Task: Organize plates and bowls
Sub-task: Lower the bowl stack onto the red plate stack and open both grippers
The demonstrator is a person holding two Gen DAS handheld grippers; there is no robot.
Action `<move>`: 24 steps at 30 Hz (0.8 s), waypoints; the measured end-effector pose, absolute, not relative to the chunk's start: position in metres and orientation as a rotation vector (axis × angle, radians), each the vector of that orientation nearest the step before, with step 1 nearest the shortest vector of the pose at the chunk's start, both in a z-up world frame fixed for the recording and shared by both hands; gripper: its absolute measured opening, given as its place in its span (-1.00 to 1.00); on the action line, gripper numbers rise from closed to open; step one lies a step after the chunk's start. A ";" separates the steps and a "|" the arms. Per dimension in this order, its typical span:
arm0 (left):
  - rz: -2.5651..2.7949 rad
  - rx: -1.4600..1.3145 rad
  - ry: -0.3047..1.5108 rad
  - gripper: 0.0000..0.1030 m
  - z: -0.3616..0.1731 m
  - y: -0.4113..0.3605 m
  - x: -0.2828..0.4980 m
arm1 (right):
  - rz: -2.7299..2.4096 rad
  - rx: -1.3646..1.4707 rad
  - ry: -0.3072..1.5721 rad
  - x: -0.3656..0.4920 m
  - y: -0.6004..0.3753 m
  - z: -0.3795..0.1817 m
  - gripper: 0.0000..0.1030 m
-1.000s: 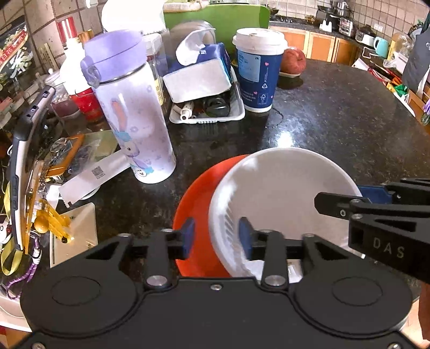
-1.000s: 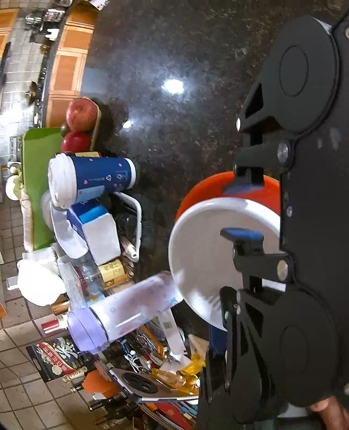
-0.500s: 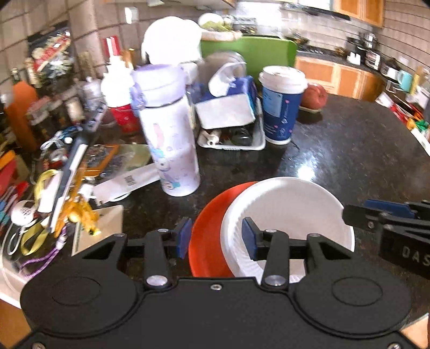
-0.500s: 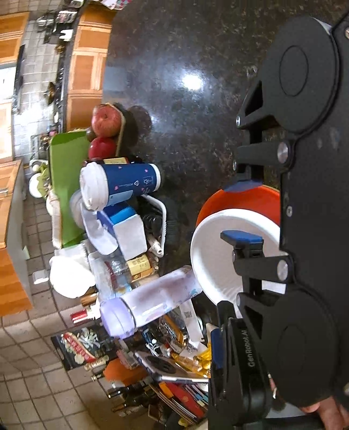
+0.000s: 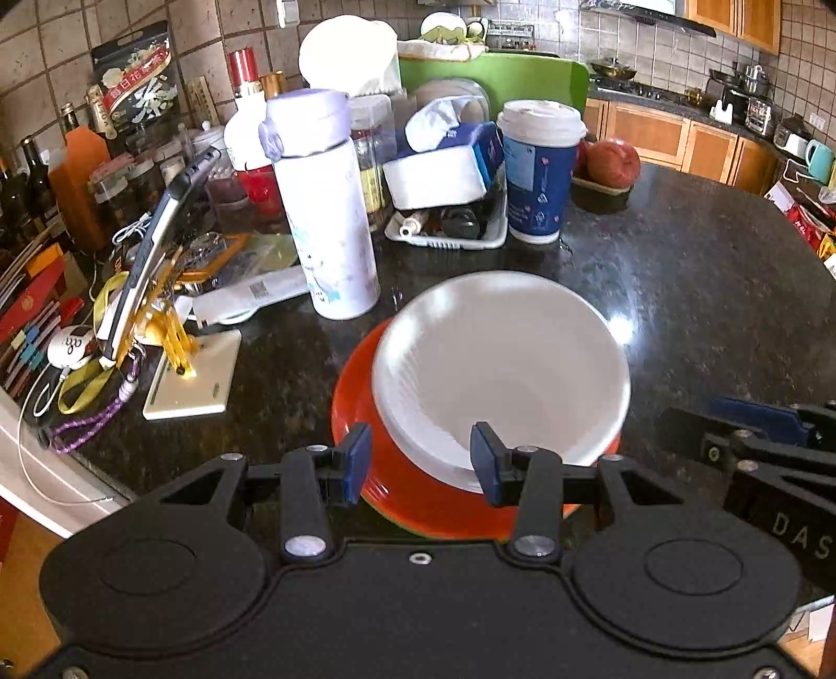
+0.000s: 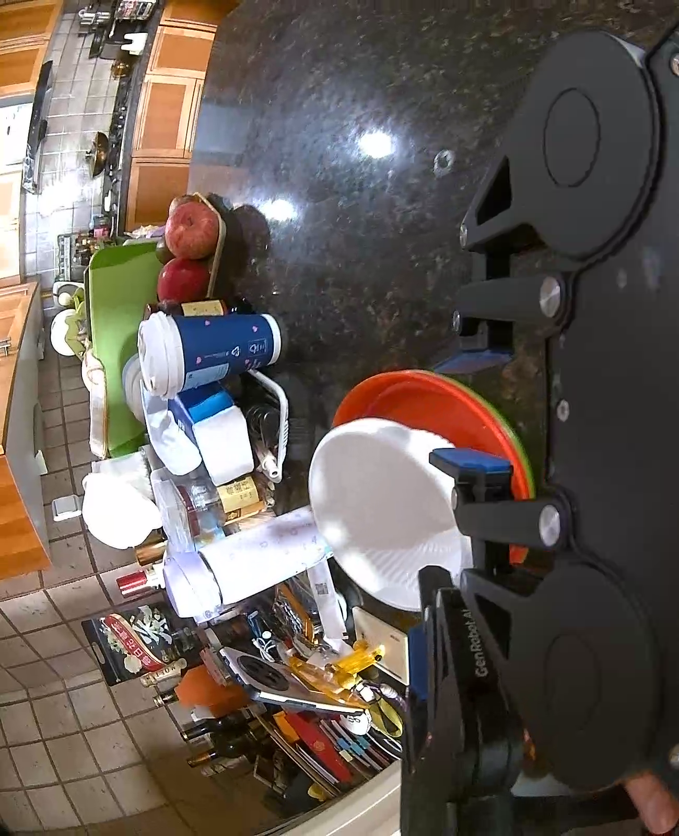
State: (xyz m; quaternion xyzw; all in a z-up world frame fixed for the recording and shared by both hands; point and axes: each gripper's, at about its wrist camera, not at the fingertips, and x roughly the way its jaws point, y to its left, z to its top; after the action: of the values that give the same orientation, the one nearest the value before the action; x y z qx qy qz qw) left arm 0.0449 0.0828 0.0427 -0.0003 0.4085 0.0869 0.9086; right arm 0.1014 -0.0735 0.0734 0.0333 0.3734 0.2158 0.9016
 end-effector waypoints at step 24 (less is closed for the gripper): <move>0.233 0.009 0.782 0.00 0.055 0.079 0.007 | 0.471 0.077 0.726 0.076 -0.082 0.082 -0.34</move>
State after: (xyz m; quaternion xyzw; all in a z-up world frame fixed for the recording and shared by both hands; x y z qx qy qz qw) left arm 0.0068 0.0793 0.0552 0.0042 0.3802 0.1135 0.9179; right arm 0.0759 -0.0817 0.0816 0.0372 0.3515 0.2281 0.9072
